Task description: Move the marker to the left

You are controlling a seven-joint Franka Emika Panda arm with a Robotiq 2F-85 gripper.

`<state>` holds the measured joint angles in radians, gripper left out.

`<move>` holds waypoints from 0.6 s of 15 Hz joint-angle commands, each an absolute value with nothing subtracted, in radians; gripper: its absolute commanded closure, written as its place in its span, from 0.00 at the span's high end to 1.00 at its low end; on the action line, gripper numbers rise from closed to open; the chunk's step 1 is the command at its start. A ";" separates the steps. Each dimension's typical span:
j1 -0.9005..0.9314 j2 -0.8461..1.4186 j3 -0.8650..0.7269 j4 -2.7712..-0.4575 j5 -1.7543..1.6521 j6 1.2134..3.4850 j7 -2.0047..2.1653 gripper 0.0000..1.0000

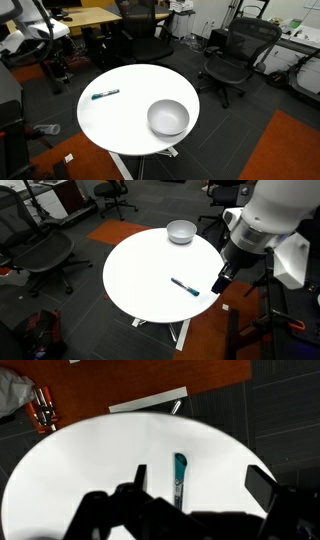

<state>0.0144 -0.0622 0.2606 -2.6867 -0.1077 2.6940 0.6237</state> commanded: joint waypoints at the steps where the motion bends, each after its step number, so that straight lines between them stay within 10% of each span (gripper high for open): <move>1: 0.030 0.073 0.195 -2.609 -0.195 2.739 0.680 1.00; 9: 0.151 0.272 0.043 -2.445 -0.205 2.735 0.665 1.00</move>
<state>0.0937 0.2063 0.0916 -2.5091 -0.1913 2.7277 0.6393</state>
